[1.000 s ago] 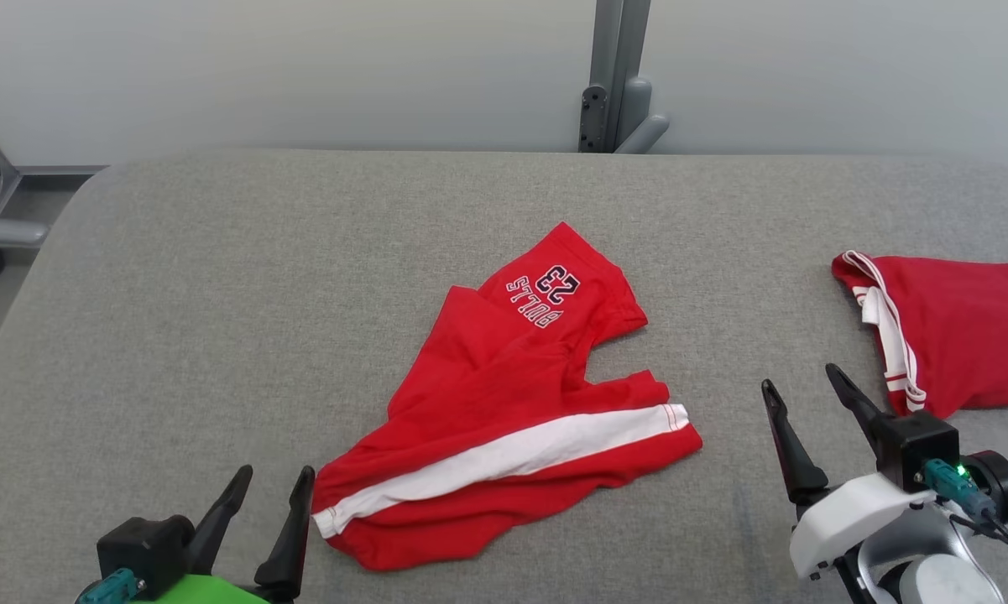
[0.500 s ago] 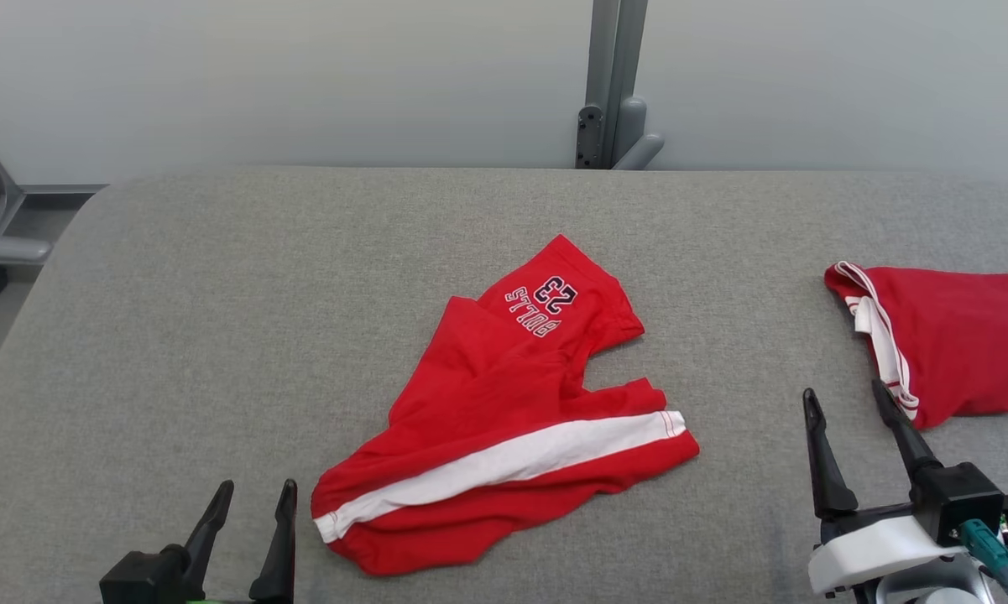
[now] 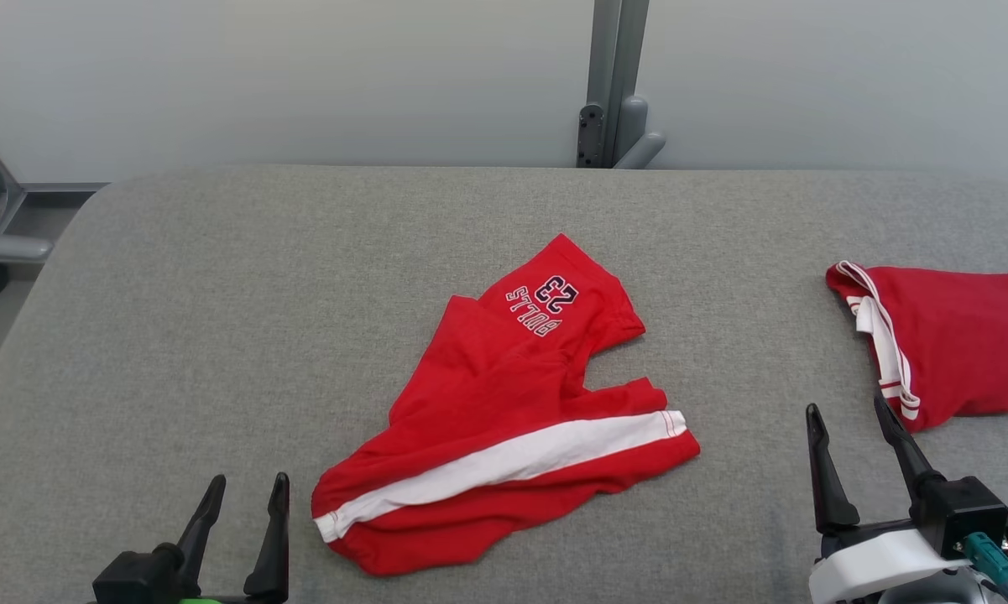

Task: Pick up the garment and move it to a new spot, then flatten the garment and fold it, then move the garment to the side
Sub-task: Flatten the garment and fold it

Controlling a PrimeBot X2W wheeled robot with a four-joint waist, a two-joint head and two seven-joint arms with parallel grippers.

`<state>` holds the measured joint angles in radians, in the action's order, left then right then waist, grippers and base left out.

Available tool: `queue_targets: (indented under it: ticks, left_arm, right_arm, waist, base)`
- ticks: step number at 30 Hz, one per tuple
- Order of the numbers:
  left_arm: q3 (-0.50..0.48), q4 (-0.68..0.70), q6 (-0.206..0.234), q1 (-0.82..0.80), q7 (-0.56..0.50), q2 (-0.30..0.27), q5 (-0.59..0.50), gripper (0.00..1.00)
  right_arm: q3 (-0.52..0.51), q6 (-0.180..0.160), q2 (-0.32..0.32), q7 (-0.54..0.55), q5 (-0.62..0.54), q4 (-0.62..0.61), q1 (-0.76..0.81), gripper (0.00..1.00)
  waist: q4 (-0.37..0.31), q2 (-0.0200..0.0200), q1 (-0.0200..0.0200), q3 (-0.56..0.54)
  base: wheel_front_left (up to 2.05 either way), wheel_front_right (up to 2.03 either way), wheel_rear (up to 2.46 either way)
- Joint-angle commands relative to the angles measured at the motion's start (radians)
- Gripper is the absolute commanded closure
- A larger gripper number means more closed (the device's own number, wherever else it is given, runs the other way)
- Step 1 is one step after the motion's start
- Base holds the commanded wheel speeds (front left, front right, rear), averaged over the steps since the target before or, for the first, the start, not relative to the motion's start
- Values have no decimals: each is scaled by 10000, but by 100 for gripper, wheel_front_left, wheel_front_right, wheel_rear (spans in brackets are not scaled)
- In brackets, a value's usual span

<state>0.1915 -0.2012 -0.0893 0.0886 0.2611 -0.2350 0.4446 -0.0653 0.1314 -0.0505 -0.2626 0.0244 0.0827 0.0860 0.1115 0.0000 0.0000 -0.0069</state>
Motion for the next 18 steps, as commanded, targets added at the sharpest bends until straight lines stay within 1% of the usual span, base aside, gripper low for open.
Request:
queue_targets:
  ticks: [1, 4, 6, 8, 10, 13, 18]
  left_arm:
    - [-84, -44, -95, 120, 48, 35, -89, 0]
    - [-41, -86, -204, 86, 48, 43, -183, 0]
    - [83, -209, -260, 89, 11, 7, -39, 0]
    - [283, -350, -339, 134, -426, 38, 396, 0]
    - [562, -429, -378, 161, -1103, 23, 875, 0]
    - [970, -554, -413, 30, -1971, -137, 1538, 0]
    - [1347, -798, -427, -497, -2395, -233, 2378, 0]
  right_arm:
    - [37, -16, -6, -26, -8, -26, -119, 0]
    - [130, -16, -6, -26, -46, -120, -207, 0]
    - [202, -16, -5, -25, -26, -180, -296, 0]
    - [279, -16, -7, -26, -37, -227, -383, 0]
    - [331, -16, -8, -25, -46, -244, -438, 0]
    - [429, -16, -6, -25, -92, -262, -559, 0]
    - [551, -16, -9, -27, -122, -398, -798, 0]
  waist:
    - [16, 0, 0, 3]
    - [57, 0, 0, 25]
    - [75, 0, 0, 40]
    - [92, 0, 0, 51]
    - [116, 0, 0, 87]
    - [146, 0, 0, 211]
    - [92, 0, 0, 664]
  base:
    - [0, 0, 0]
    - [0, 0, 0]
    - [0, 0, 0]
    - [0, 0, 0]
    - [0, 0, 0]
    - [0, 0, 0]
    - [0, 0, 0]
